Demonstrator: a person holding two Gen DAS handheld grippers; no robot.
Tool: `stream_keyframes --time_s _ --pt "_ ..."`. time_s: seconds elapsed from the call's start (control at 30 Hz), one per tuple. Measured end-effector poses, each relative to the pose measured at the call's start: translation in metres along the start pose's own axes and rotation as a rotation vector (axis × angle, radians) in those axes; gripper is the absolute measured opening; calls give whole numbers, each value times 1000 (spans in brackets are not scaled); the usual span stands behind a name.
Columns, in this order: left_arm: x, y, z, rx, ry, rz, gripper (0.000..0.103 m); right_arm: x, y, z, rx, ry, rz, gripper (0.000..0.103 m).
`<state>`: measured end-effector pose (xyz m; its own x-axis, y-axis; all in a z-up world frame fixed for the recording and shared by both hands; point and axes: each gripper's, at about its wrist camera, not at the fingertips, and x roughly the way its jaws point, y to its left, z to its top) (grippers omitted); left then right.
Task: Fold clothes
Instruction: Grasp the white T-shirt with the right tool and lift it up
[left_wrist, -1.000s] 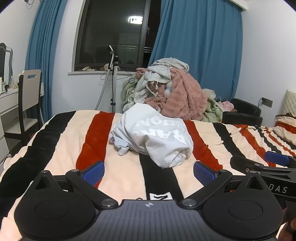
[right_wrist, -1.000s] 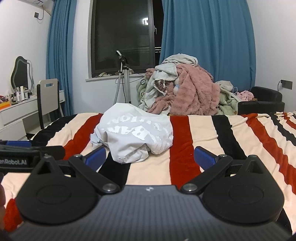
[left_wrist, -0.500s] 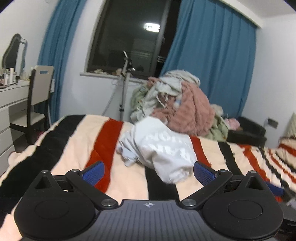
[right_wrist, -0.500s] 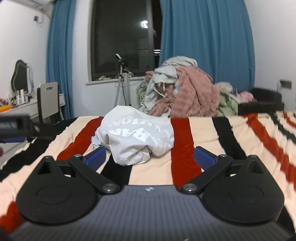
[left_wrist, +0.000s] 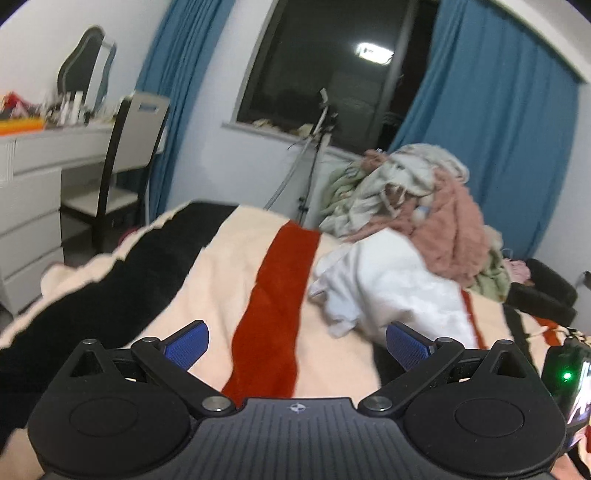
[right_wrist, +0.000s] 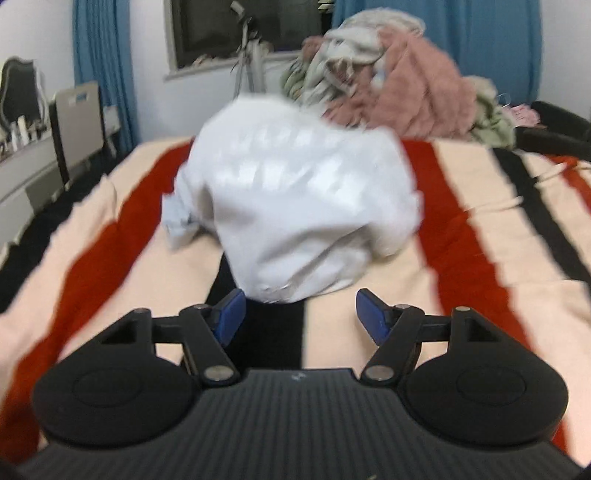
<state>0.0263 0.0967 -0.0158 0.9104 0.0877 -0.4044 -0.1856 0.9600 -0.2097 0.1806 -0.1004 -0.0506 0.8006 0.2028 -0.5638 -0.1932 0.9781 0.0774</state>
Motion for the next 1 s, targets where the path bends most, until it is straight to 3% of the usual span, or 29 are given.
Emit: stream_keyframes --time_s 0.13,0.2,0.27,0.37,0.53,0.7,0.93,1.0 --pt "33 15 -13 -23 34 35 103 30 6 1 -34 -22 -77 68" --pt "41 17 -23 -16 39 38 103 35 1 7 -2 -58 -89 55" --pt "47 14 -30 -6 42 34 103 27 -2 15 20 -112 -92 31" --pt "47 11 -31 -10 38 3 103 0 -9 26 68 -207 -87 21" --pt "29 1 -29 31 -16 -45 103 -75 -16 43 45 -389 -47 10" --pt "5 -13 -29 79 -24 -119 103 -152 -25 56 25 -520 42 8" --pt "-41 -45 -33 208 -19 -285 103 -242 -49 42 37 -695 142 7" --pt "-51 -58 -38 245 -9 -323 103 -257 -59 37 47 -706 180 7"
